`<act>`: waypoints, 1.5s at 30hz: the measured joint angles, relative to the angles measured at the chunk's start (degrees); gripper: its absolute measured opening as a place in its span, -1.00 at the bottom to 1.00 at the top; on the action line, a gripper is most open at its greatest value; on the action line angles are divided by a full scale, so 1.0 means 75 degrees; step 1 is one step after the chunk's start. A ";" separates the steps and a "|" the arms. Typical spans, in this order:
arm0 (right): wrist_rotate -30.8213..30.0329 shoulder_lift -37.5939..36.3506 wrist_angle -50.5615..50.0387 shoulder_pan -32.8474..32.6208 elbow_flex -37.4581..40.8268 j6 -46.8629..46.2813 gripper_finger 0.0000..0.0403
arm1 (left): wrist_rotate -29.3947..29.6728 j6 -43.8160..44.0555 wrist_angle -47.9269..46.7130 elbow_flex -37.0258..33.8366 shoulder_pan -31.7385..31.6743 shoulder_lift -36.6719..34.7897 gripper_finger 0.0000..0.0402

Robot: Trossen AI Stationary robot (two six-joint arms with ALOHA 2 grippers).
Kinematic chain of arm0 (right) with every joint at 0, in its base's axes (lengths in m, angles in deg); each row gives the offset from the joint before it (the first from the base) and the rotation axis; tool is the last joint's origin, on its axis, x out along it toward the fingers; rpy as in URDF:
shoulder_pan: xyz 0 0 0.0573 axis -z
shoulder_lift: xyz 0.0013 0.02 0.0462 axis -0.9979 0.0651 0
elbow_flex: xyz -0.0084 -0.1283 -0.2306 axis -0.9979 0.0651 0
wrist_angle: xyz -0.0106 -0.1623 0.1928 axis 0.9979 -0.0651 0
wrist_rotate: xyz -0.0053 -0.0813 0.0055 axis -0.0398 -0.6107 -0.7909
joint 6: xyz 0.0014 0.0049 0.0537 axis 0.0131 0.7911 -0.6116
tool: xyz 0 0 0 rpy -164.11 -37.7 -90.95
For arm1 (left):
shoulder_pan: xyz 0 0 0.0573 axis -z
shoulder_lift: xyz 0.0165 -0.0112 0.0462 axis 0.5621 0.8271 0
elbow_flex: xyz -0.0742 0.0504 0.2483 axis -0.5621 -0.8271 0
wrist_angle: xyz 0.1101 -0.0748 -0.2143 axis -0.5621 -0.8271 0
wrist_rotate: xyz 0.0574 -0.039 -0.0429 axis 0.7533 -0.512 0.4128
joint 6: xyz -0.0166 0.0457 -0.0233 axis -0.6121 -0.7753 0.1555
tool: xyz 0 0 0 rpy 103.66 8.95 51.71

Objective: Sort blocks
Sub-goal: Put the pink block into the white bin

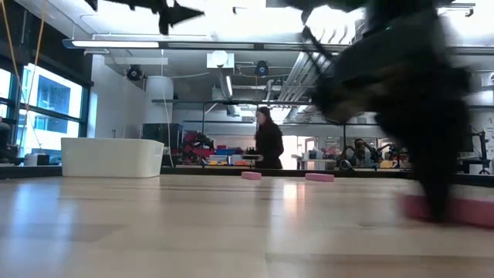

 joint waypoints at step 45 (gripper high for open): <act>-0.5705 -0.0567 0.0633 0.3520 -0.6959 0.6353 -1.00 | 0.4443 -0.0903 0.1669 0.0467 0.2379 0.1460 0.14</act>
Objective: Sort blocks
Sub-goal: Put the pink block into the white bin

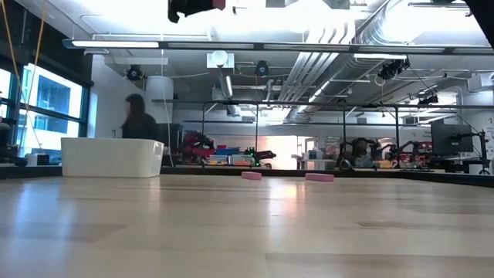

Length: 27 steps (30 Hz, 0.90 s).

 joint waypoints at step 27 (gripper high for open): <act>0.0207 -0.0080 0.0086 0.0011 -0.0153 0.0052 -0.26 | 0.0134 0.0237 -0.1417 0.0009 0.0026 -0.0252 -0.86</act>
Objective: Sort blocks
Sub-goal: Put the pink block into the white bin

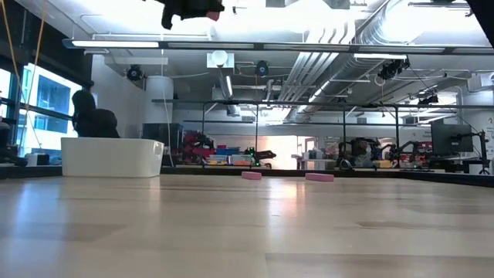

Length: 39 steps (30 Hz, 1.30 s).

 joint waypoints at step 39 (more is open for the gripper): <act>-0.1699 -0.1419 -0.6047 -0.2444 0.0223 -0.3944 0.10 | -0.2128 0.2230 -0.6231 -0.1144 -0.5197 0.0413 -0.08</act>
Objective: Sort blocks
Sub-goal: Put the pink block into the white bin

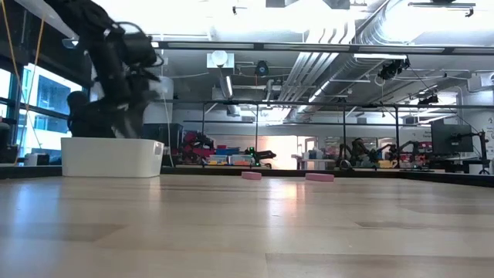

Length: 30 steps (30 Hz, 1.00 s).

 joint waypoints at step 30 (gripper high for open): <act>0.4904 0.0556 0.3895 0.4667 0.3707 0.2869 -0.22 | -0.4345 -0.2390 0.2111 0.2088 0.2258 -0.0489 -0.02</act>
